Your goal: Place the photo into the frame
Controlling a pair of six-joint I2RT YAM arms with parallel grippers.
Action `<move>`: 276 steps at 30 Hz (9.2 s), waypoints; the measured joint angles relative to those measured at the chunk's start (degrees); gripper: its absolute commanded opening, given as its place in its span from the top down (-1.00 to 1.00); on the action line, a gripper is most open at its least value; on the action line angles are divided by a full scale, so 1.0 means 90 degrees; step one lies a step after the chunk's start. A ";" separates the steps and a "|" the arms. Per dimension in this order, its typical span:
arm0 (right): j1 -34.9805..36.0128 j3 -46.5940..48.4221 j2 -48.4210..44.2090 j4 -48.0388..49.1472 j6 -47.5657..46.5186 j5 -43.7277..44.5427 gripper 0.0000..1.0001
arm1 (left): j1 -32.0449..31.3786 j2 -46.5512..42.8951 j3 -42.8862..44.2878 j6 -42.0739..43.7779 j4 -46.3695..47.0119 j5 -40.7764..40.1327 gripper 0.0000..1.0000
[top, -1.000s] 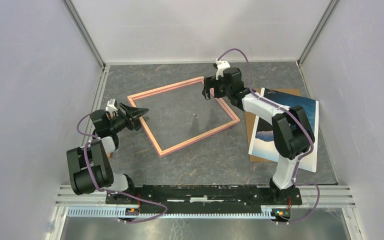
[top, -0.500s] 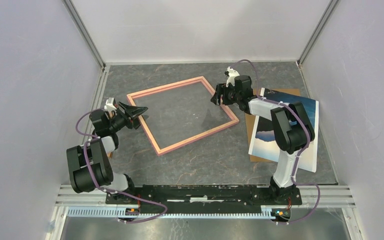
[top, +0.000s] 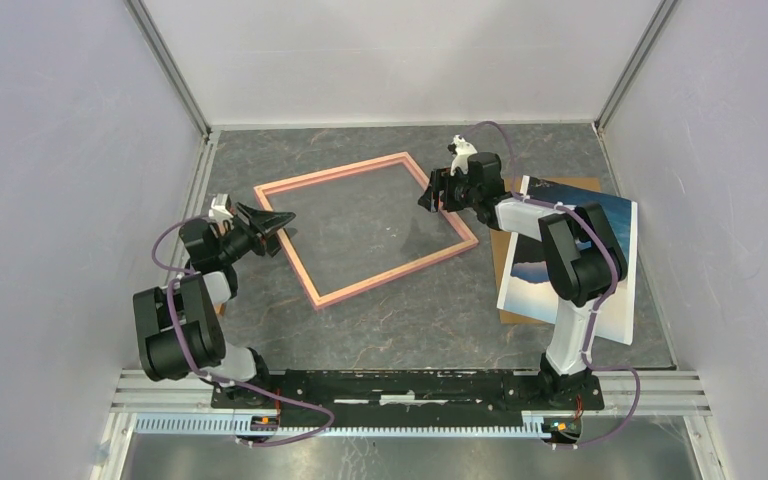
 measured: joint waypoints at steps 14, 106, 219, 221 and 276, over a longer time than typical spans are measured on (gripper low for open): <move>0.0090 0.0000 0.0000 0.0005 0.0000 -0.0027 -0.52 | 0.0000 0.1698 -0.0151 -0.2611 0.3929 -0.0010 -0.27; 0.0588 0.0537 0.0304 -0.0959 -0.0719 0.0080 -0.68 | 0.0024 0.0338 0.0333 -0.0168 -0.0430 -0.0316 -0.83; -0.0078 -0.1972 -0.1494 -0.0357 -0.0192 0.1103 1.00 | -0.0702 -0.0034 0.3079 0.3602 -0.7732 -0.3993 -1.00; -0.0083 -0.2259 -0.1746 -0.0272 -0.0109 0.1343 1.00 | -0.0714 -0.0034 0.3298 0.3619 -0.7910 -0.4320 -1.00; -0.0180 -0.3536 -0.2385 0.0559 0.0304 0.1498 1.00 | -0.3203 0.0865 0.3342 0.3616 -0.7864 -0.6232 -0.89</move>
